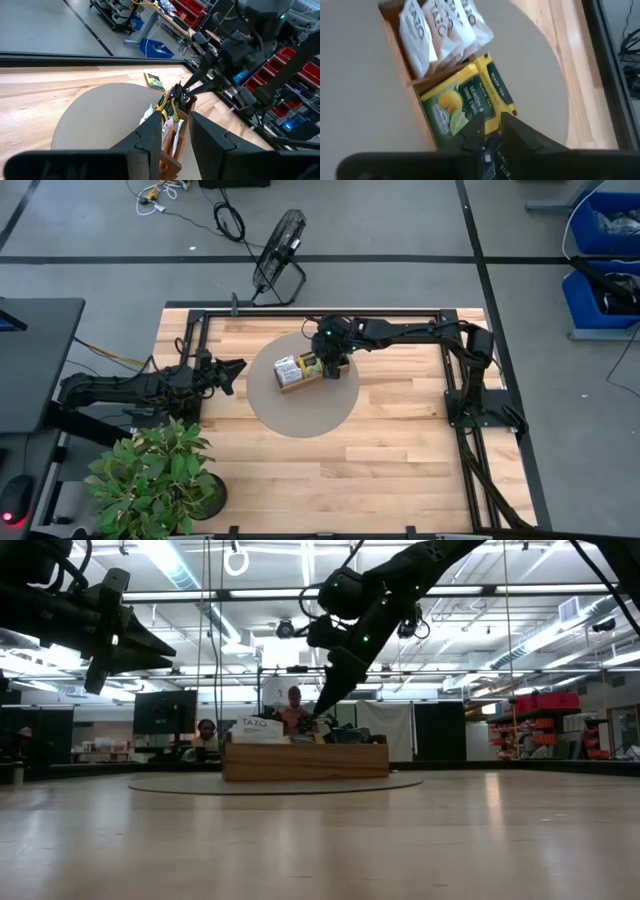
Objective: Pick & Place Tea
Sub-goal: Put the yellow tea bag into the middle section of the wooden organizer
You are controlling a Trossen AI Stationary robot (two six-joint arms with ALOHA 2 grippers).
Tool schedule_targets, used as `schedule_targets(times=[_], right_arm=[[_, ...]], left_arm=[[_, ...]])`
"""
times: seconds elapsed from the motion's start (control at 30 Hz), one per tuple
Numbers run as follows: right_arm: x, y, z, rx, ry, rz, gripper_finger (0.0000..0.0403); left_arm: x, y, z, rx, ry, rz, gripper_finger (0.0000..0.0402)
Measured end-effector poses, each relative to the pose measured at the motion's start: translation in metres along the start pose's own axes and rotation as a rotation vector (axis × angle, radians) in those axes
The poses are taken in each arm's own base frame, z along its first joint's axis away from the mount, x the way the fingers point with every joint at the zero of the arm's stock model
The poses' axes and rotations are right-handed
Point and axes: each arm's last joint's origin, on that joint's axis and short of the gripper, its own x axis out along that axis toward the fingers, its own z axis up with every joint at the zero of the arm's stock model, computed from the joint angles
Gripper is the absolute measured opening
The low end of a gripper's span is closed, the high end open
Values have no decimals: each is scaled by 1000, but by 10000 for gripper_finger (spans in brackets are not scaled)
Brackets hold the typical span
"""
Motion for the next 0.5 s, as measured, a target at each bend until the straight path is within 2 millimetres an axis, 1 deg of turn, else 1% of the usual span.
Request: schedule_targets(times=[0.1,0.23,0.4,0.5], right_arm=[[-5,-2,4,25,-43,16,97],[-13,-9,4,106,-78,72,137],[-34,-27,3,184,-109,57,189],[-49,-40,2,224,-142,62,213]], left_arm=[[0,0,0,0,0,0,103],[0,0,0,-1,0,0,103],[0,0,0,0,0,0,103],[0,0,0,0,0,0,103]])
